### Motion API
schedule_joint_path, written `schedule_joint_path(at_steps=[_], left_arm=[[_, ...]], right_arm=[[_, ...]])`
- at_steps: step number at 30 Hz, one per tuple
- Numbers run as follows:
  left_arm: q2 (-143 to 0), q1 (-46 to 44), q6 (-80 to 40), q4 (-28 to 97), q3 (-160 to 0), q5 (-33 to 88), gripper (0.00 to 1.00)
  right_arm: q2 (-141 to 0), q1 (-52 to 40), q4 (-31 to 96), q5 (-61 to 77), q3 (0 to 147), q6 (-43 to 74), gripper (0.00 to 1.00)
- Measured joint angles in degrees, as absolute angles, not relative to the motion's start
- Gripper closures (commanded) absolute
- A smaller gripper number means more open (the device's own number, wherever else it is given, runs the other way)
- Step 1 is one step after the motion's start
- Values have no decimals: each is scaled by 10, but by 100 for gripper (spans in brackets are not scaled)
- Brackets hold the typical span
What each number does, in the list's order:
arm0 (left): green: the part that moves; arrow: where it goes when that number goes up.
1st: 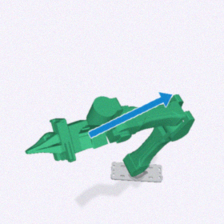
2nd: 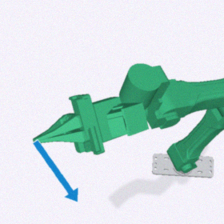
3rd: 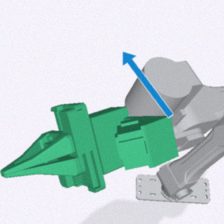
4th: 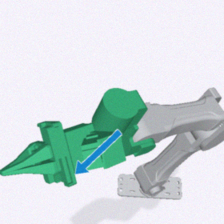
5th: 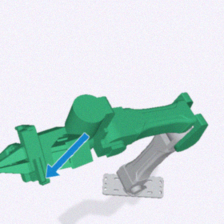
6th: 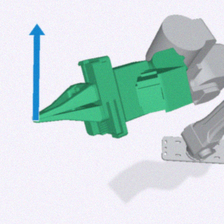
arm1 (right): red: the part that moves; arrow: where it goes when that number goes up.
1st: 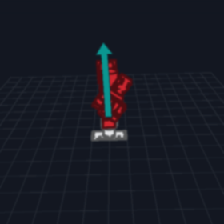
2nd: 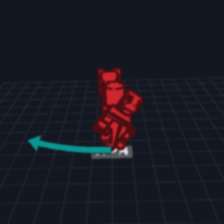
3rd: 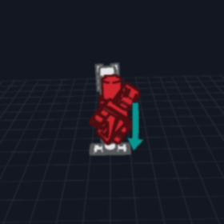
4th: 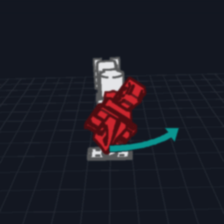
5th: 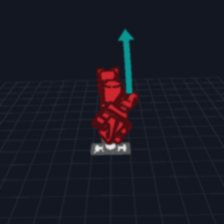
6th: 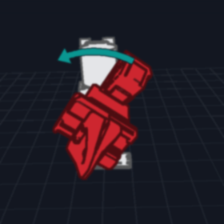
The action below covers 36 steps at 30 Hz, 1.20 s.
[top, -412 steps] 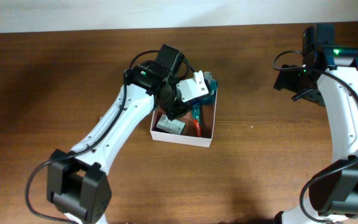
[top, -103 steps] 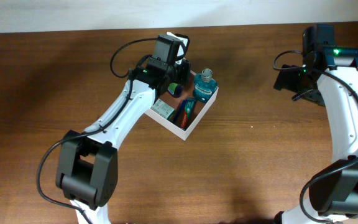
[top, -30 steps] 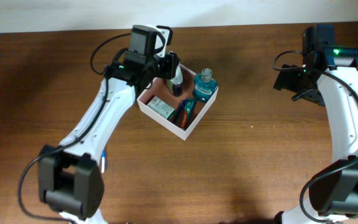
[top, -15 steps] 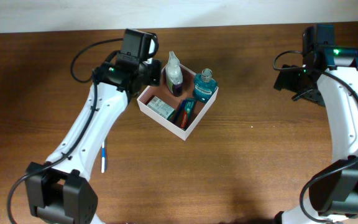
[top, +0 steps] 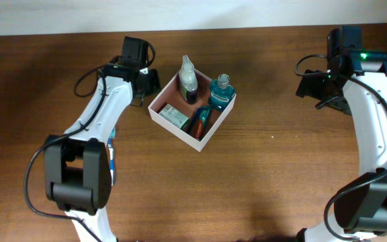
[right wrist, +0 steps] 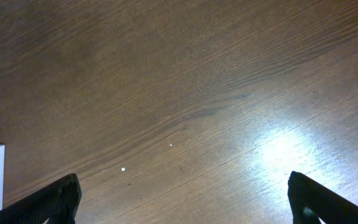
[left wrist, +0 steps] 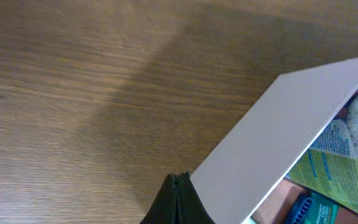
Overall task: Pack container
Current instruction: 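Release the dispenser and move the left gripper toward the toothbrush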
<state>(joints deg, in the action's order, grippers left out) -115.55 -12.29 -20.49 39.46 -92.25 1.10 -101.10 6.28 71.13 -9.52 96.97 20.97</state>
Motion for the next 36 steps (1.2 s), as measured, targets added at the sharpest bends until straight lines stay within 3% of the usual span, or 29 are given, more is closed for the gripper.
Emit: schedule_joint_path(at_steps=[6, 19, 36], left_arm=[[-1160, -124, -209, 402, -922, 57, 99], [-1160, -121, -211, 551, -924, 99, 99], [-1160, -121, -211, 575, -924, 256, 99]], right_arm=[[-1011, 63, 711, -95, 970, 209, 1], [-1011, 63, 712, -95, 970, 209, 1], [-1011, 63, 712, -95, 970, 210, 1]])
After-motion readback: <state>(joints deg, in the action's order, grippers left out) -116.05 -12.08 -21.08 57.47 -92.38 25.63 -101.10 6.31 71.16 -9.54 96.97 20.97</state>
